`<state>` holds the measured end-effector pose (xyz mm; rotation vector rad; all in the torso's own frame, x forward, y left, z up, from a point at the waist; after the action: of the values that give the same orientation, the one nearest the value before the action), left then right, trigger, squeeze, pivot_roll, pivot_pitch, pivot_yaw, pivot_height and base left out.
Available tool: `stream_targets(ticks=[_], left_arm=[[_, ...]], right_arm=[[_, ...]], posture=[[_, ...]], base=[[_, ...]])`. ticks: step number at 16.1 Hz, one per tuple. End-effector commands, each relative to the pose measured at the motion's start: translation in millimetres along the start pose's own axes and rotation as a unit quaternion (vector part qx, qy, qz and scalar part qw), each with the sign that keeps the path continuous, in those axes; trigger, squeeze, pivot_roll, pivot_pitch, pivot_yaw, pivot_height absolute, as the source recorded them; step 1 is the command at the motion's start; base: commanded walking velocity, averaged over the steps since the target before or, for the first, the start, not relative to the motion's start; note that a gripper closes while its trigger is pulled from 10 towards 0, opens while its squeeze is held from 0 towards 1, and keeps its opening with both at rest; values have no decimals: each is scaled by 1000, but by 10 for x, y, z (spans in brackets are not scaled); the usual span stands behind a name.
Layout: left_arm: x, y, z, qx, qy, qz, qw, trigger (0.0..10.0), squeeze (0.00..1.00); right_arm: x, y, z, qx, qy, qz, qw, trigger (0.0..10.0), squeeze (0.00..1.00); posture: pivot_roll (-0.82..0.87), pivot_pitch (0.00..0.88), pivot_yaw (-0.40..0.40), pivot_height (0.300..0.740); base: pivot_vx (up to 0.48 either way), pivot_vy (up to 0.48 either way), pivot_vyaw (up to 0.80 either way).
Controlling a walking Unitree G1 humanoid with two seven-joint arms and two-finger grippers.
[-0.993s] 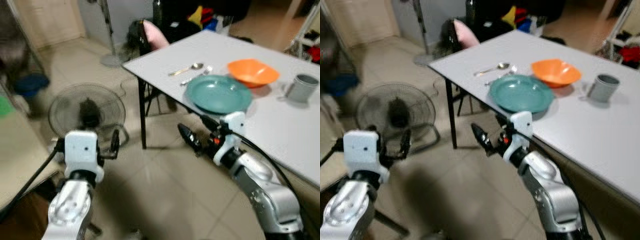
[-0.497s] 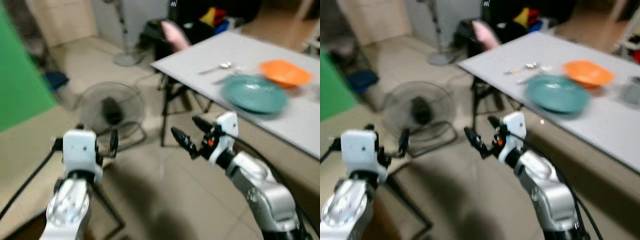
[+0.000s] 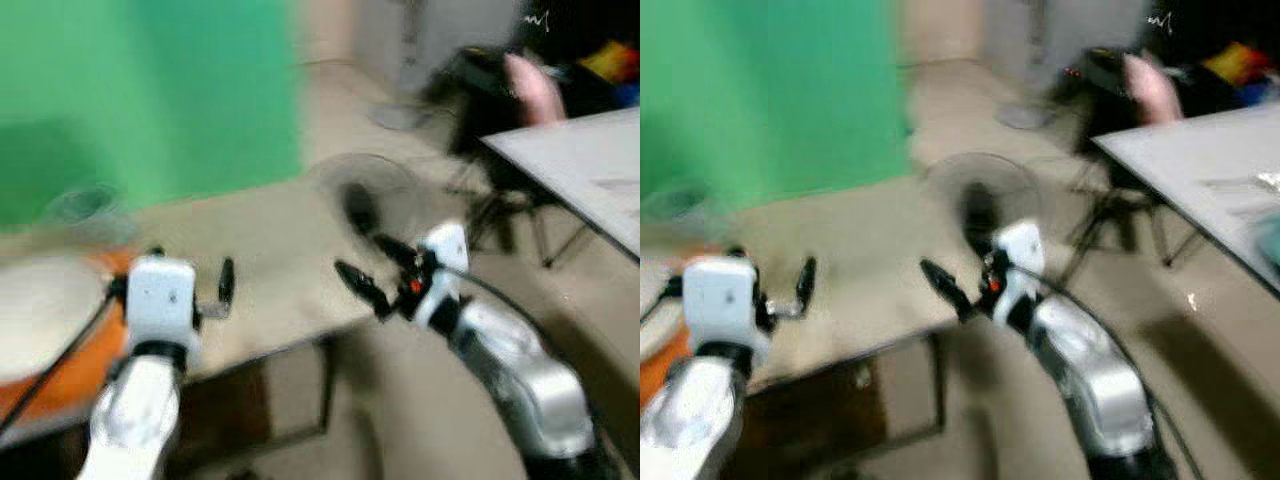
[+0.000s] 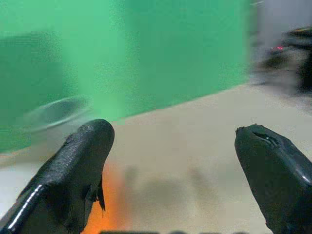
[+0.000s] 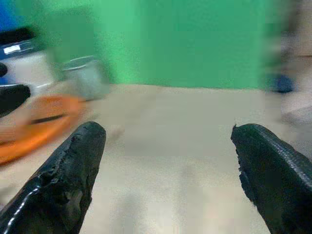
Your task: Setting the table
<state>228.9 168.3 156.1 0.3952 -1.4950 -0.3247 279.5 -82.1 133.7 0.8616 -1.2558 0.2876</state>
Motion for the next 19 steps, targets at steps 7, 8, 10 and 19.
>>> stream_targets(ticks=[7,8,10,19], left_arm=[[10,106,5,32,5,14,999,10000,0],[-1,121,10,34,8,22,999,10000,0],[-6,128,28,34,8,19,999,10000,0],[15,140,14,7,-5,6,1000,10000,0]], right_arm=[[59,25,-64,23,-1,6,1000,10000,1000],[49,37,-72,26,1,5,1000,10000,1000],[38,63,-85,32,3,2,999,10000,1000],[167,-90,-98,-52,-52,-8,997,10000,0]], posture=[[5,17,-8,740],[8,19,-13,740],[9,21,-16,740],[4,21,-17,740]], base=[[0,-411,800],[0,480,800],[0,480,800],[0,267,412]])
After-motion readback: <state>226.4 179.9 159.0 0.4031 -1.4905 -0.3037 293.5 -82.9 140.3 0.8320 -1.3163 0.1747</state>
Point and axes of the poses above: a point about 5 cm out from each wrist's last joint towards the gripper, its own z axis pointing back from the gripper into the wrist, its own x axis along the axis of the wrist's last joint, y = z × x, the point moved 3 cm from there along -z, pointing out of the wrist towards the gripper, and after that the axes turned 13 degrees about -z, right-handed, at the moved point
